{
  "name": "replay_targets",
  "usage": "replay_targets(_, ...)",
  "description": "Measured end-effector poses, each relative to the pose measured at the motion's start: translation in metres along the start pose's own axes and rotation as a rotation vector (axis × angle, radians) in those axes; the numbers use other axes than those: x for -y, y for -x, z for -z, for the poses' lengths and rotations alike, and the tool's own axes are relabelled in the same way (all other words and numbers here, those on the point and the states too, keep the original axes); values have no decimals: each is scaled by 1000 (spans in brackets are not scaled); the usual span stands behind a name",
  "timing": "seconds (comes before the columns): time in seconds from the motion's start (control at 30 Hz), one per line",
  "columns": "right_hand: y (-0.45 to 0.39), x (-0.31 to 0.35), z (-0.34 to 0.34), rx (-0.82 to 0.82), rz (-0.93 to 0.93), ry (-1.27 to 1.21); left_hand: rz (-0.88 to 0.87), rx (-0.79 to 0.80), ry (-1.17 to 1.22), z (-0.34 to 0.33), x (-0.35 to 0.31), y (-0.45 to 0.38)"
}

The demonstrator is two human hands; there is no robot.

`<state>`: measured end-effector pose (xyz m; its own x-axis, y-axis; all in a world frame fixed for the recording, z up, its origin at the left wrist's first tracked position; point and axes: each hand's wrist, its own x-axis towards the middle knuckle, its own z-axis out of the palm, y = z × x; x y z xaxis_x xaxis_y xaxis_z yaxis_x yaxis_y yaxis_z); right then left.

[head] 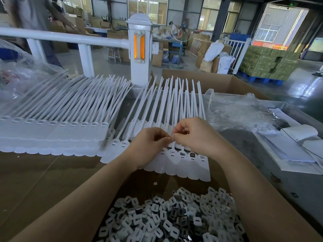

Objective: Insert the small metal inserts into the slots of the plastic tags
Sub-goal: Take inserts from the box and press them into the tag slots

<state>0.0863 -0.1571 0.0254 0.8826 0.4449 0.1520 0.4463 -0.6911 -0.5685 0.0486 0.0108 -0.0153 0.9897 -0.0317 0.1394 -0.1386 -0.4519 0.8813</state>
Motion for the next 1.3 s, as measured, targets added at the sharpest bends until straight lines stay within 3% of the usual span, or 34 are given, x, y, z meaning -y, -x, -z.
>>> replay_targets(0.3, 3, -8, 5, 197, -170, -44, -82, 33, -147, -5, -2, 5)
replay_targets(0.47, 4, -26, 20, 240, -366, -95, -246, 284, -537, 0, 3, 8)
replay_targets(0.53, 5, -33, 25, 242, -425, -147, -295, 276, -605, -2, 3, 9)
replay_targets(0.83, 16, -51, 41, 312, -514, -152, -414, 311, -768, -14, -4, 14)
replay_targets(1.3, 14, -51, 40, 372, -535, -148, -357, 312, -719, -21, -6, 14)
